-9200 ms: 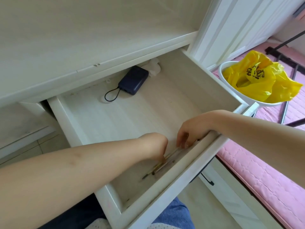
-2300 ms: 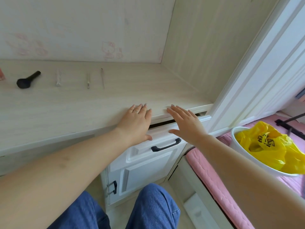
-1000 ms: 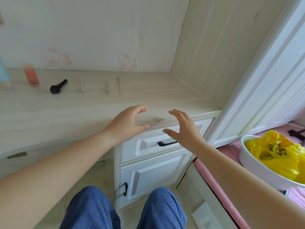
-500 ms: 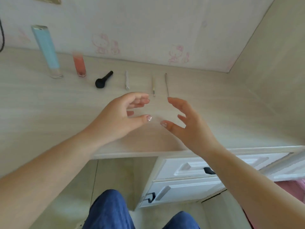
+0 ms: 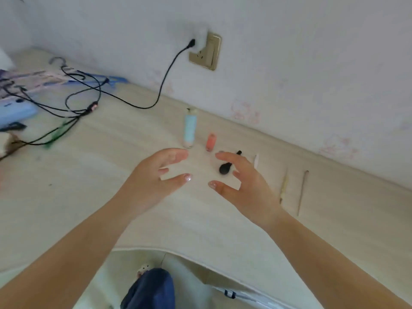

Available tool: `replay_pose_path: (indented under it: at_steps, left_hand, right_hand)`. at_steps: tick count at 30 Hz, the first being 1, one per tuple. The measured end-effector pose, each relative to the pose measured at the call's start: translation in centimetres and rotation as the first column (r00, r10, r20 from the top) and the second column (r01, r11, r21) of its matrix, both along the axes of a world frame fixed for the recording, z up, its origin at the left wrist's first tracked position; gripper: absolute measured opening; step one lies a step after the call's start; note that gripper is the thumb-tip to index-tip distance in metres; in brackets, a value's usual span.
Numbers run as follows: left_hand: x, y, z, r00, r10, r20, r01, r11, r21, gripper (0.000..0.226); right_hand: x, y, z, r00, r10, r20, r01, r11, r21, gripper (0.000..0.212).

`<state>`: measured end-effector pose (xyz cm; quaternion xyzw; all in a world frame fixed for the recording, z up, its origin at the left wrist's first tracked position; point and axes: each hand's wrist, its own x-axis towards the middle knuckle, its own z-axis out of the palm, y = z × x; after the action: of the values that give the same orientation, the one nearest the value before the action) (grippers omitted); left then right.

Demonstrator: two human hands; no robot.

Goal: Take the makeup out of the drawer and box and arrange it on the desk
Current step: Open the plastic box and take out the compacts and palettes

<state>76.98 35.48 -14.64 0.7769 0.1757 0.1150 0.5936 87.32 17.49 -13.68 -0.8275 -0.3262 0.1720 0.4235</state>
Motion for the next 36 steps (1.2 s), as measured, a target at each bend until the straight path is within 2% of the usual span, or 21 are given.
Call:
replay_pose_path:
  at_steps: [6, 8, 13, 23, 29, 36]
  left_hand:
    - [-4.9, 7.9, 4.1, 0.985, 0.173, -0.028, -0.172, 0.985, 0.020, 0.039]
    - [-6.3, 10.3, 4.8, 0.976, 0.214, -0.034, -0.212, 0.977, 0.033, 0.038]
    - [-10.0, 17.6, 6.2, 0.950, 0.301, -0.088, -0.293, 0.952, 0.092, 0.040]
    - [-14.6, 22.3, 6.6, 0.849, 0.509, -0.143, -0.512, 0.859, 0.024, 0.038]
    - [-19.4, 20.1, 7.6, 0.703, 0.695, -0.150, -0.707, 0.705, -0.044, 0.036]
    - [-25.7, 17.1, 8.4, 0.513, 0.847, -0.142, -0.857, 0.513, -0.040, 0.037]
  right_hand:
    - [-1.2, 10.1, 4.7, 0.981, 0.188, -0.037, -0.187, 0.982, 0.016, 0.046]
    - [-1.9, 13.0, 5.4, 0.973, 0.219, -0.077, -0.218, 0.976, 0.018, 0.045]
    - [-4.2, 21.9, 6.3, 0.948, 0.313, -0.061, -0.308, 0.948, 0.076, 0.044]
    - [-5.9, 29.4, 5.9, 0.877, 0.474, -0.086, -0.464, 0.879, 0.110, 0.044]
    - [-8.1, 31.3, 6.5, 0.770, 0.633, -0.079, -0.623, 0.772, 0.123, 0.044]
    - [-13.2, 33.5, 6.3, 0.613, 0.787, -0.064, -0.775, 0.615, 0.146, 0.045]
